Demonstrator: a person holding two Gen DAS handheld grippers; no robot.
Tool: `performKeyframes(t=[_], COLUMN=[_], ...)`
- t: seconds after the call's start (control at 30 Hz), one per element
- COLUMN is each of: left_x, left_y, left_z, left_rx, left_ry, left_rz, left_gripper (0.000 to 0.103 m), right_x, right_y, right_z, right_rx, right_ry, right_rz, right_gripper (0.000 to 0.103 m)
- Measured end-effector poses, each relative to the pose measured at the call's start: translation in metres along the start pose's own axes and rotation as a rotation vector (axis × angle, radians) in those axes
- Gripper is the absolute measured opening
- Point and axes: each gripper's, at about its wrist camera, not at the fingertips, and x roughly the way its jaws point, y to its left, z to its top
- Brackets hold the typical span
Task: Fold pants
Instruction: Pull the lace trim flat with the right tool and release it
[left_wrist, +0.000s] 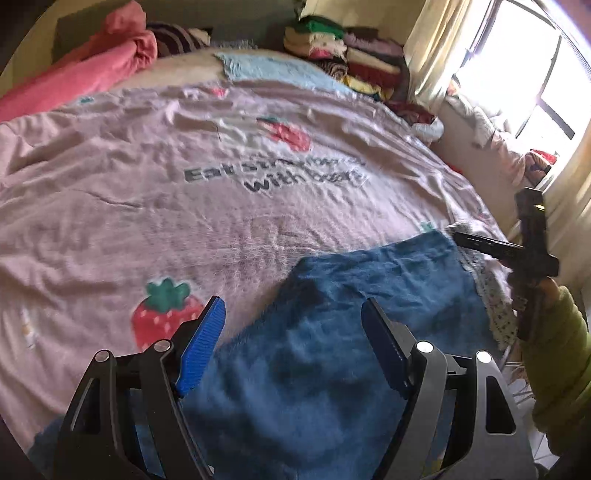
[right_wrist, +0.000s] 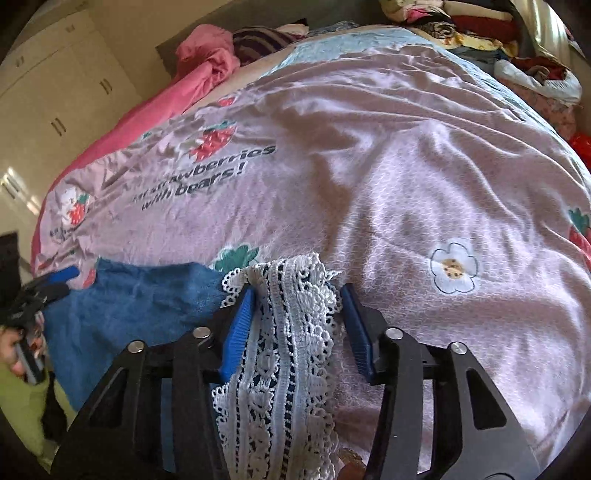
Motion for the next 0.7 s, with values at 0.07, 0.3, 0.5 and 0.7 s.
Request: performKeyframes(t=[0.07, 0.3, 0.5, 0.7], left_x=[0.012, 0.035, 0.026, 0.042], left_y=[0.005, -0.011, -0.02, -0.018], left_z=[0.003, 0.001, 0.011, 0.007], left_rx=[-0.018, -0.009, 0.048, 0.087], left_ry=[0.016, 0.067, 0.007, 0.015], left_rz=[-0.009, -0.085, 0.006, 0.06], left_gripper=[0.075, 0.015, 0.014, 0.018], right_x=[-0.003, -0.029, -0.025, 0.013], right_y=[0.003, 0.021, 0.032, 0.018], right_z=[-0.002, 0.001, 0.021, 0.016], right_rx=[-0.018, -0.096, -0.193, -0.169], right_ry=[-0.011, -0.091, -0.094, -0.007], right_rz=[0.005, -0.005, -0.097, -0.147], right_gripper=[0.024, 0.014, 0.014, 0.02])
